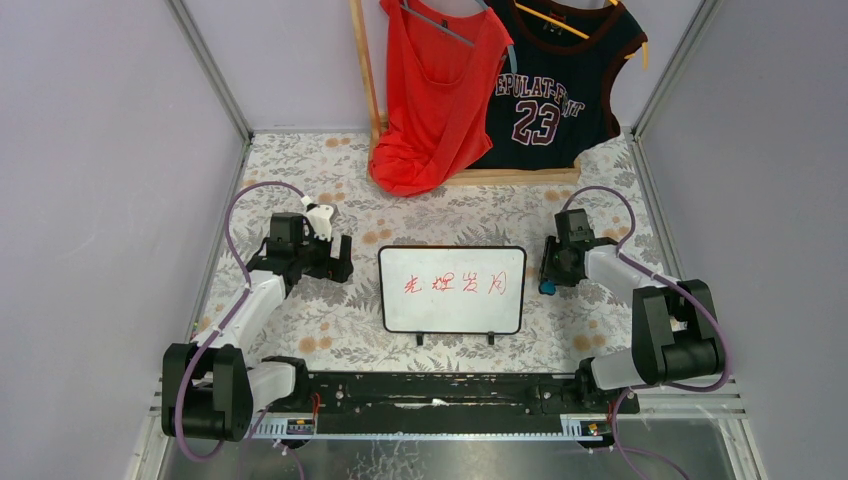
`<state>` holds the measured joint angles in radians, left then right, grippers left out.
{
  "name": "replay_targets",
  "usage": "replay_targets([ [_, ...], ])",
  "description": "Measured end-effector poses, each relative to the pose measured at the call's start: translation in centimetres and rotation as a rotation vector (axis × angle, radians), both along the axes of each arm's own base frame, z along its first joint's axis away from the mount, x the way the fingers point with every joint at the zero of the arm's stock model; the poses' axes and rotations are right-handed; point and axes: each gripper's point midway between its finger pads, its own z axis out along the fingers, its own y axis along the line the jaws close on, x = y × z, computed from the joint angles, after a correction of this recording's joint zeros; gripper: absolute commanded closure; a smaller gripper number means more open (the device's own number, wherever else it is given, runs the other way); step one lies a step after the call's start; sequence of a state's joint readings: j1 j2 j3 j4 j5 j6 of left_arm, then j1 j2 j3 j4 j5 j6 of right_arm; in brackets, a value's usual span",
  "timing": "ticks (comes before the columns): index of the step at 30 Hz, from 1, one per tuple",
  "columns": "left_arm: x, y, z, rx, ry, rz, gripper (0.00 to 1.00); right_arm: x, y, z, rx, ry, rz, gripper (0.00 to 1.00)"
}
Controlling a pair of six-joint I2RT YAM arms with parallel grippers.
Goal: Erase the whiteboard
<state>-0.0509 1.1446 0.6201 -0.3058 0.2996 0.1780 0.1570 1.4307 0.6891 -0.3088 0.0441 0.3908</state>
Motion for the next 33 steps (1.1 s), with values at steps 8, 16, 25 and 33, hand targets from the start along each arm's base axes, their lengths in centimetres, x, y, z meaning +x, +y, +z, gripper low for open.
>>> replay_targets([
  [8, 0.0, 0.0, 0.0, 0.000, 0.000, 0.000, 0.04, 0.0, -0.3, 0.1, -0.028, -0.004, 0.005, 1.00],
  [16, 0.0, 0.0, 0.0, 0.000, 0.000, 0.000, 0.06, 0.1, 0.0, 2.0, -0.041, -0.060, 0.020, 1.00],
  [25, 0.1, 0.3, -0.3, 0.015, 0.009, 0.013, 0.12, 1.1, 1.4, 11.5, 0.018, -0.318, 0.032, 1.00],
  [33, 0.4, 0.1, -0.4, 0.011, 0.017, -0.003, 0.11, -0.8, 1.7, 19.0, 0.062, -0.490, 0.029, 1.00],
])
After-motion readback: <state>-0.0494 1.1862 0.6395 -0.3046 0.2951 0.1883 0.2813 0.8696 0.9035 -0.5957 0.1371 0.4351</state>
